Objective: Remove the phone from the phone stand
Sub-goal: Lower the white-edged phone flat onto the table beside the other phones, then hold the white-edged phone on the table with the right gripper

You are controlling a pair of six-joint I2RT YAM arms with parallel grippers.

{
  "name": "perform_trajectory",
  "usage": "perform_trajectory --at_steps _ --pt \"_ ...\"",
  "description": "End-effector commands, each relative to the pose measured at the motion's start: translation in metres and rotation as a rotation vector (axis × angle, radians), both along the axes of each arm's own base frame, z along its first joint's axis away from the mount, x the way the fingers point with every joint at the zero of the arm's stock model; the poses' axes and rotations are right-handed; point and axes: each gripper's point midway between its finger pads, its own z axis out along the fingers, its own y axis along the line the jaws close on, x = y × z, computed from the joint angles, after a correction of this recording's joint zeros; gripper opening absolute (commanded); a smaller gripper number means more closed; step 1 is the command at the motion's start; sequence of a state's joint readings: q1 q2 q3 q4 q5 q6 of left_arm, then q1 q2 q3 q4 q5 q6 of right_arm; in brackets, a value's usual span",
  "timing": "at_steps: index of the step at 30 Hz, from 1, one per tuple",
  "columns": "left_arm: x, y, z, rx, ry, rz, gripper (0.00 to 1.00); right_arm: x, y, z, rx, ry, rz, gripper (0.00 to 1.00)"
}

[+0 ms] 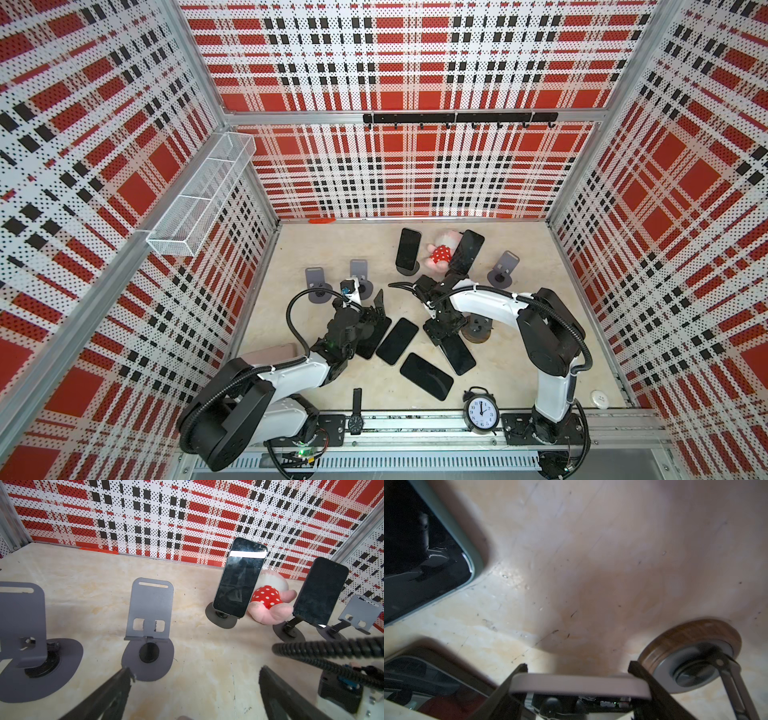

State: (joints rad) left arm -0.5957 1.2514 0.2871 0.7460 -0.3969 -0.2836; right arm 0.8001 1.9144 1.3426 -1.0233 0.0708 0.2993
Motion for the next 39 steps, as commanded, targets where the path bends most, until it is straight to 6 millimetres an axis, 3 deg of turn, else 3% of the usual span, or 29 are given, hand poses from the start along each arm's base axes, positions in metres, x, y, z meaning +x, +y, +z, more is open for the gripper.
perform_trajectory --at_steps 1,19,39 --pt "0.001 0.003 0.007 -0.013 -0.018 0.012 0.98 -0.002 0.001 0.004 -0.001 -0.023 0.033 0.59" --pt "-0.002 0.012 0.01 -0.019 -0.031 0.044 0.98 -0.02 -0.003 -0.012 0.023 0.03 0.018 0.6" --pt "-0.003 0.012 0.011 -0.024 -0.033 0.045 0.98 -0.032 -0.026 -0.027 -0.036 0.049 -0.042 0.6"
